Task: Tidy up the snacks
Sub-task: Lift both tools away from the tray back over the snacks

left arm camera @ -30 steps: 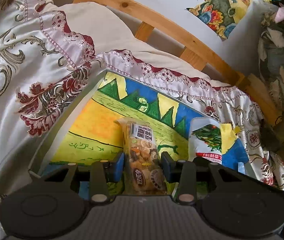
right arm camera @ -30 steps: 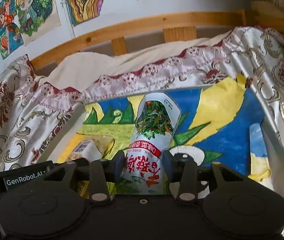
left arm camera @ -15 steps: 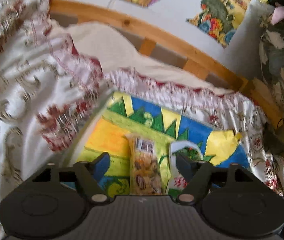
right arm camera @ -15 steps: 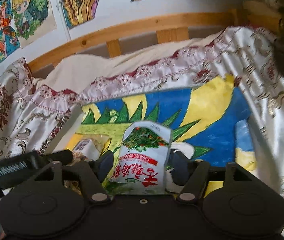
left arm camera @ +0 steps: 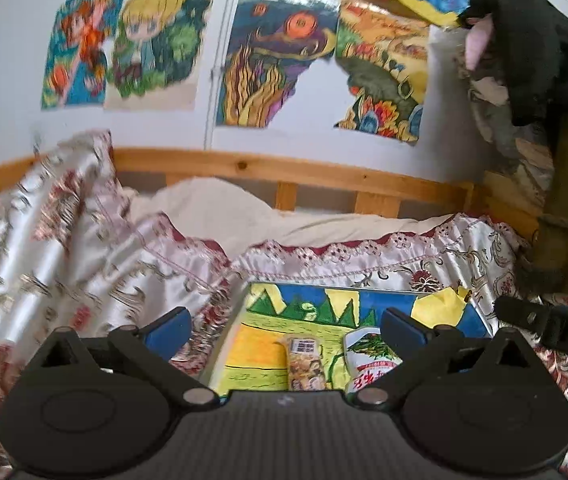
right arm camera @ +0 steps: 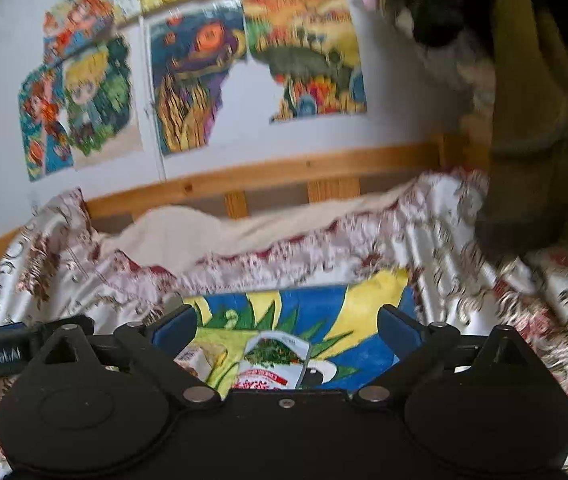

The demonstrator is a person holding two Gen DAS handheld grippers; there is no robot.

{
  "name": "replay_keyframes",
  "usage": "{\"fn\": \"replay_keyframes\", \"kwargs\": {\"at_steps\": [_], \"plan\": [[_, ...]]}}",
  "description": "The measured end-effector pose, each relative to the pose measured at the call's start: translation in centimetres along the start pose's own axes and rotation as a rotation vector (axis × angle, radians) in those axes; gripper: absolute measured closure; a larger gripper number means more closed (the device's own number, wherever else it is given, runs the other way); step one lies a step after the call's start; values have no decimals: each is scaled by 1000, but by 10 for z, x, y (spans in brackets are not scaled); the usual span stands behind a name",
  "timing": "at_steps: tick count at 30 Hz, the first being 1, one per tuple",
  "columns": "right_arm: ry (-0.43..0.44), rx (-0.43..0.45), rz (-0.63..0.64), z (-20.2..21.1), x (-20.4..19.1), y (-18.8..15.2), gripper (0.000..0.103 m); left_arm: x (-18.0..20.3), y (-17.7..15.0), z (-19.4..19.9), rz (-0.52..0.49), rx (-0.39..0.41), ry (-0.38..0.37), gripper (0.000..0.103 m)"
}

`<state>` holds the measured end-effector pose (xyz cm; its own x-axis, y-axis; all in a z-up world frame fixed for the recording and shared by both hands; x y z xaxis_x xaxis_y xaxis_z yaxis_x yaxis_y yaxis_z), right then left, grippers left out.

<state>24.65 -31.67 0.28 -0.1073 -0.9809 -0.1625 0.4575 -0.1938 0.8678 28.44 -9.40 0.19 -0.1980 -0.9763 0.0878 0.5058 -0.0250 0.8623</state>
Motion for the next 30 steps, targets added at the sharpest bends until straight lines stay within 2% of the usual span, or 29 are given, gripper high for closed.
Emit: {"fn": "replay_keyframes", "kwargs": {"at_steps": [7,11,20,30], "plan": [[1,93,66,69,-7,-13,1,-7,-11,59,20,62,40,1],[6,120,88,106,-11,-27,1,-9,-20,91,-1,67,61,0],[22,112,73,168,-20,-63,1,-21,-62,149,7,-3,72,0],[36,19,81,207,-33,-102,1,-31,-100,185,5,-104,138,0]]}}
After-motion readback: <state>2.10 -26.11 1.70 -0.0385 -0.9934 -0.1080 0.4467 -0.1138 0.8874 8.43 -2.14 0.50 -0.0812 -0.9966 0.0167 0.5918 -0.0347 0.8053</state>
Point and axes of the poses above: each gripper's, at about its wrist camera, not at the fingertips, and z roughly against the way its jaws point, x to its right, y to its top, the point moved 2 cm from there along -z, roughly the way its jaws point, and after that the axes turned 8 degrees about -x, right-handed, at the moved point
